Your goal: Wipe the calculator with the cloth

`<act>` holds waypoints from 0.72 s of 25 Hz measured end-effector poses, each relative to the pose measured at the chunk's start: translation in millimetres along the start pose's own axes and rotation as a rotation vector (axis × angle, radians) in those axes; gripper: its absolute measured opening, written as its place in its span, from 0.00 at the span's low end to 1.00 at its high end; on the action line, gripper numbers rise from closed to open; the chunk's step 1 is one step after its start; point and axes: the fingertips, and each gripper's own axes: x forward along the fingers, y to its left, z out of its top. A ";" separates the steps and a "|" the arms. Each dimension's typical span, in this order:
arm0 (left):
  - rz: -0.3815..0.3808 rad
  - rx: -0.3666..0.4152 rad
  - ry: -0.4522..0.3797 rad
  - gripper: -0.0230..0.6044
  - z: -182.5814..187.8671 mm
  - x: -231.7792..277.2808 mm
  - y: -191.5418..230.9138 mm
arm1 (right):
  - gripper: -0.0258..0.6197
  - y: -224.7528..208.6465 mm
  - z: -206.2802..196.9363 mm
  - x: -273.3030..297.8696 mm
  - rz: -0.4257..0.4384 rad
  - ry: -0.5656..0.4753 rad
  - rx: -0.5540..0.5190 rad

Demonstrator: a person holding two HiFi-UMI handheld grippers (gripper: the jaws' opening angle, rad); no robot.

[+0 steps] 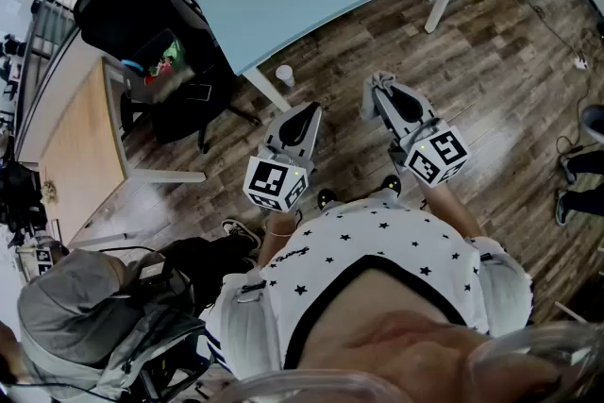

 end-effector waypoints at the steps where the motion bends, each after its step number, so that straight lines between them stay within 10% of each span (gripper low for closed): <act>1: 0.000 0.001 0.000 0.09 1.0 -0.8 -3.2 | 0.11 1.1 2.9 -2.6 0.001 -0.002 0.000; 18: -0.019 0.028 0.026 0.09 9.7 24.4 -42.4 | 0.11 -22.5 21.1 -39.4 0.002 -0.032 0.041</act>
